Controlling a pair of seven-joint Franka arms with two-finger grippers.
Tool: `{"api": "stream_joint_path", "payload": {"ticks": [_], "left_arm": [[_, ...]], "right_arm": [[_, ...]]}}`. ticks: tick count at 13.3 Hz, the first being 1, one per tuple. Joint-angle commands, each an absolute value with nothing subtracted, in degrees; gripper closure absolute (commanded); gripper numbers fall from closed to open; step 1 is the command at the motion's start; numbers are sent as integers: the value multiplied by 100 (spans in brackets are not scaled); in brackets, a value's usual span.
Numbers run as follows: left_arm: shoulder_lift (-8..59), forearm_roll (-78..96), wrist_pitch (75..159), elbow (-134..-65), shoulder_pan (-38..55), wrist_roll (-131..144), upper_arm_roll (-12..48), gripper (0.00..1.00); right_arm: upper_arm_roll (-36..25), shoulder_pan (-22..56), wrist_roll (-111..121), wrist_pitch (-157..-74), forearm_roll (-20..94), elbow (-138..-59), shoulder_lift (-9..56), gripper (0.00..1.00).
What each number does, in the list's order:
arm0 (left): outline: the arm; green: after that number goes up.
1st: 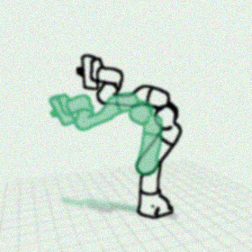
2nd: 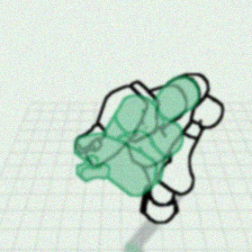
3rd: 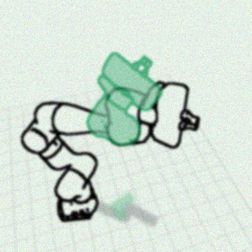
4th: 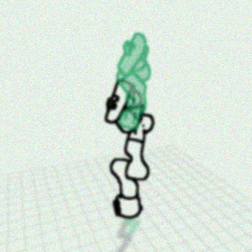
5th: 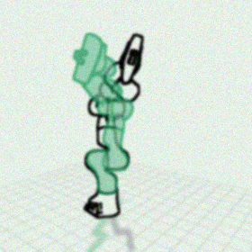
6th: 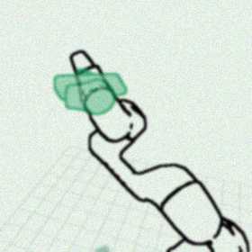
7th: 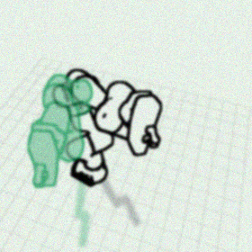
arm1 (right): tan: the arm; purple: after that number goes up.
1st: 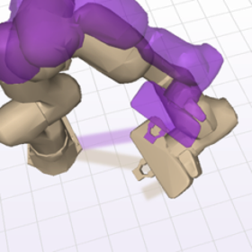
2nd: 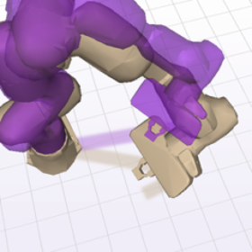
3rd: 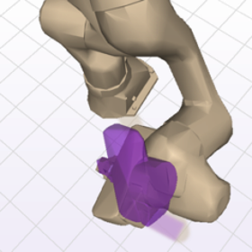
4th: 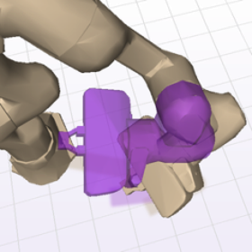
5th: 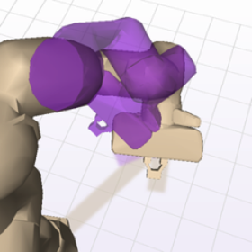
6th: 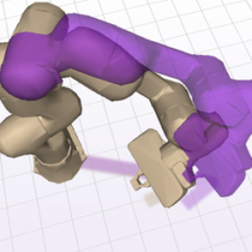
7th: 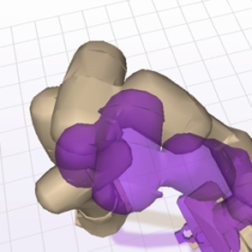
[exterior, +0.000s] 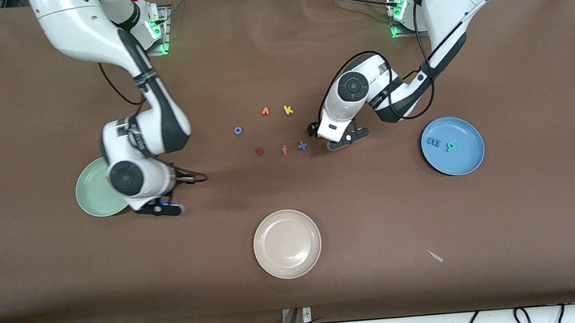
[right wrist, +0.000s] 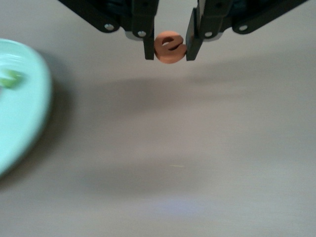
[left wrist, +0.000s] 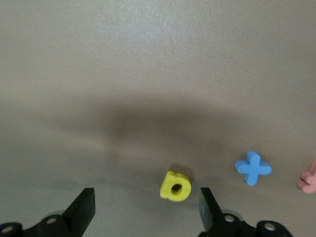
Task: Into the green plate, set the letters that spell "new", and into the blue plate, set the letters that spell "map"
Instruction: 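Put e on green plate with the right gripper while the left gripper grasps d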
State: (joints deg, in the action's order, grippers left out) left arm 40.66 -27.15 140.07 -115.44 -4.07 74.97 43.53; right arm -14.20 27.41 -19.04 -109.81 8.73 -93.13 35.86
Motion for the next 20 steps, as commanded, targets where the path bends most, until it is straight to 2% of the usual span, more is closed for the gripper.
{"api": "stream_joint_path", "payload": {"ticks": [1,4,8,9,10,11,12,13,15,18,20], "left_arm": [[4131,-2927,14124,-11426,-247,7760,4289,6],[4157,-2927,14264,-11382,96,7822,3991,11],[4157,-2918,14265,-11320,149,7910,3920,37],[4157,-2918,14265,-11320,149,7910,3929,45],[4157,-2918,14256,-11320,149,7910,3920,53],[4157,-2918,14256,-11320,149,7910,3920,57],[4157,-2918,14247,-11320,149,7901,3920,66],[4157,-2918,14230,-11320,149,7901,3920,73],[4157,-2918,14186,-11320,158,7910,3929,80],[4140,-2900,14168,-11320,141,7901,3929,93],[3939,-2892,13863,-11233,18,7858,3946,94]], "right_arm": [[-1826,2769,-1723,-10469,879,-9352,3454,97],[-2380,2699,-1066,-10433,870,-9430,3533,97],[-2417,2058,226,-10581,844,-9431,3621,95],[-2417,2031,446,-10756,844,-9483,3647,90],[-2417,1995,631,-11019,835,-9657,3604,76],[-2426,1995,833,-11274,844,-9894,3517,54],[-2434,1995,905,-11572,870,-10175,3385,2],[-2435,1986,1001,-11923,870,-10517,3184,0],[-2435,1995,1098,-12155,870,-10775,2858,0],[-2356,2118,1011,-11814,870,-10697,2769,0],[-2355,2171,985,-11280,870,-10426,2707,0]]}}
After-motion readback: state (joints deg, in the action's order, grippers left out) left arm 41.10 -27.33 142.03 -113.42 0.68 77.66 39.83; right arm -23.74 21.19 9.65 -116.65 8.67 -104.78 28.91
